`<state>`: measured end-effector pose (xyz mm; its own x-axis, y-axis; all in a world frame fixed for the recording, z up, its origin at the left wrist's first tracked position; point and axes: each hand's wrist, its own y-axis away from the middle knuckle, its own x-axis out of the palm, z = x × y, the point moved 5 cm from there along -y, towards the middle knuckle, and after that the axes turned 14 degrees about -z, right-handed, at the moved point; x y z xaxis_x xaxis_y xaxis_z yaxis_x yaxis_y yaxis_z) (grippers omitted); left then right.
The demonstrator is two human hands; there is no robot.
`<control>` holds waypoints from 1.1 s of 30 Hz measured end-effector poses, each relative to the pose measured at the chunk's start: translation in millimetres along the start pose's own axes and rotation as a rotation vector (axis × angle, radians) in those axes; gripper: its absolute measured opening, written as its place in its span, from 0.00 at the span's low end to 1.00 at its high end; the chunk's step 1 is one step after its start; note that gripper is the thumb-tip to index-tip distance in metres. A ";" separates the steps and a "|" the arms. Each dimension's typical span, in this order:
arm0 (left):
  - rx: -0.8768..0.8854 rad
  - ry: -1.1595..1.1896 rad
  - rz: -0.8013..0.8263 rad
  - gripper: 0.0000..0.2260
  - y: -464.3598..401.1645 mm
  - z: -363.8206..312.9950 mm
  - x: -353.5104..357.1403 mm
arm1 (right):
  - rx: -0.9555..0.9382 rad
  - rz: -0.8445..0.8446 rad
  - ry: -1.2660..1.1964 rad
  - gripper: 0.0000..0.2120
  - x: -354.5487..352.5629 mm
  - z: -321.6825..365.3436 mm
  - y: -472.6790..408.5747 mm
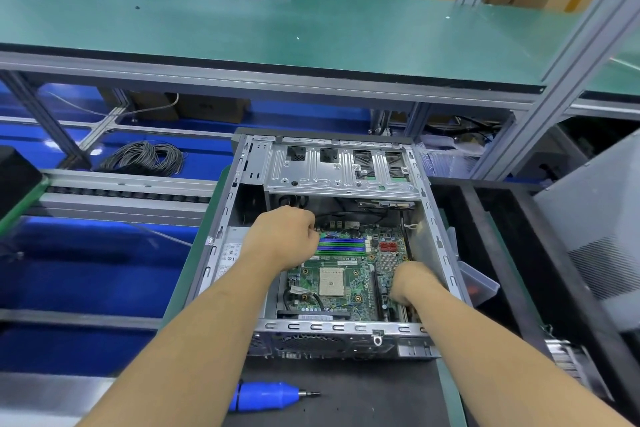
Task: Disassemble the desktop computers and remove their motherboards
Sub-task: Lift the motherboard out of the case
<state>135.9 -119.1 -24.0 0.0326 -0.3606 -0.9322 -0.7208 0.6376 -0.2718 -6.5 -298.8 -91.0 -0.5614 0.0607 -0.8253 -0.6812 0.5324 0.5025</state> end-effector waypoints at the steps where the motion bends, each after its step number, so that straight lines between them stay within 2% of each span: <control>1: -0.001 -0.002 0.002 0.09 0.1 0.1 -0.3 | 0.001 -0.014 0.003 0.13 -0.9 -0.5 -0.1; 8: 0.000 -0.005 0.012 0.08 -0.1 -1.1 -1.0 | 0.022 -0.083 -0.003 0.14 -4.6 -2.9 2.1; 15: -0.013 -0.011 0.026 0.08 1.0 -1.5 -2.3 | 0.034 -0.068 -0.060 0.12 -5.0 -0.4 2.4; 19: 0.013 -0.058 0.061 0.08 0.9 -2.8 -0.4 | 0.063 -0.327 -0.177 0.05 -19.5 2.8 3.4; 20: 0.015 -0.082 0.075 0.09 0.6 -2.8 0.4 | 0.060 -0.352 -0.224 0.07 -21.3 4.4 2.6; 25: 0.028 -0.351 0.206 0.07 -1.2 -2.9 13.8 | -0.029 -0.169 -0.429 0.13 -7.8 19.7 -6.0; 26: 0.026 -0.395 0.215 0.10 -2.8 -4.8 15.4 | -0.048 -0.153 -0.432 0.14 -6.3 21.9 -7.0; 28: 0.044 -0.392 0.218 0.13 -9.8 -12.0 18.0 | -0.083 -0.110 -0.404 0.14 -2.4 26.5 -7.8; 33: 0.181 -0.304 0.281 0.12 -16.8 -38.3 33.2 | -0.055 -0.095 -0.319 0.09 6.4 22.8 -9.4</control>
<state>122.6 -167.9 -41.2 0.0748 0.0425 -0.9963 -0.5986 0.8009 -0.0108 7.1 -284.1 -106.8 -0.3245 0.2791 -0.9038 -0.7528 0.5023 0.4254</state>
